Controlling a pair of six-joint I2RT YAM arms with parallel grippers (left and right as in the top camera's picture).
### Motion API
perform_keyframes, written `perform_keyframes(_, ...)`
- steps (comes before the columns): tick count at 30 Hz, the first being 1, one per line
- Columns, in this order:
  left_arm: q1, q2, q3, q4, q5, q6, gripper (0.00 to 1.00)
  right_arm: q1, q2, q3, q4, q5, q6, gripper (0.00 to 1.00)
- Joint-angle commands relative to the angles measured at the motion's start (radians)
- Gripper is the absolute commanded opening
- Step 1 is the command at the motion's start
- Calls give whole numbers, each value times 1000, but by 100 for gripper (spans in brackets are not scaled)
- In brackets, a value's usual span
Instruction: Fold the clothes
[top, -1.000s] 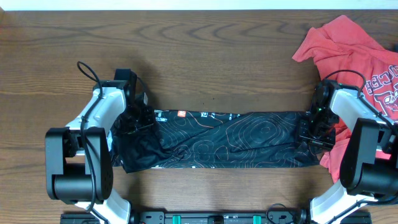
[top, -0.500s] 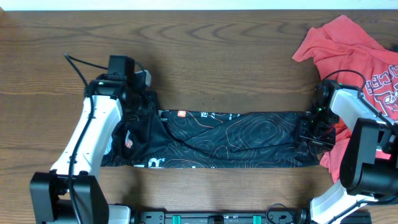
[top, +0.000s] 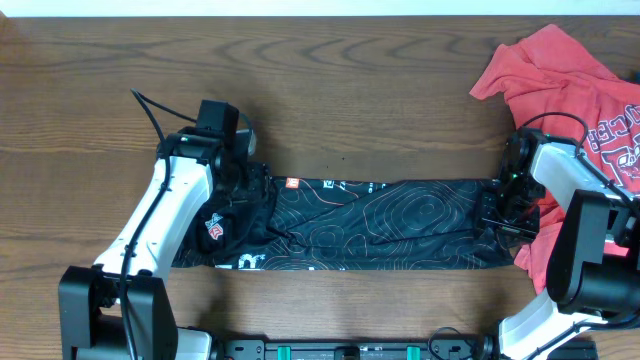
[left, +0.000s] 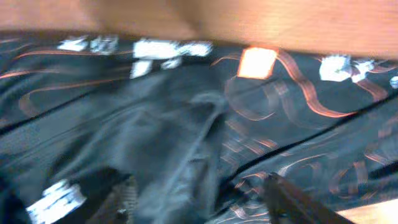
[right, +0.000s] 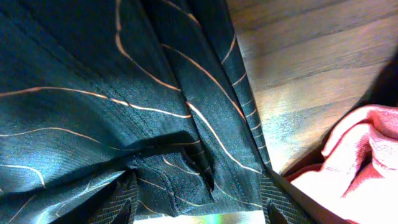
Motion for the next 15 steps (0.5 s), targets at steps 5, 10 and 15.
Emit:
perform_keyframes(5,31,-9,2,-103,-242,-42,71,-10,-5,-1,0,-5,-13,62)
perform_keyframes(10,53,-6,-50,-68,-244,-71,71,-10,-5,-1,-2,-5,-13,62)
perform_keyframes(15,74,-6,-129,22,-245,-129,72,-10,-5,-1,-1,-5,-13,62)
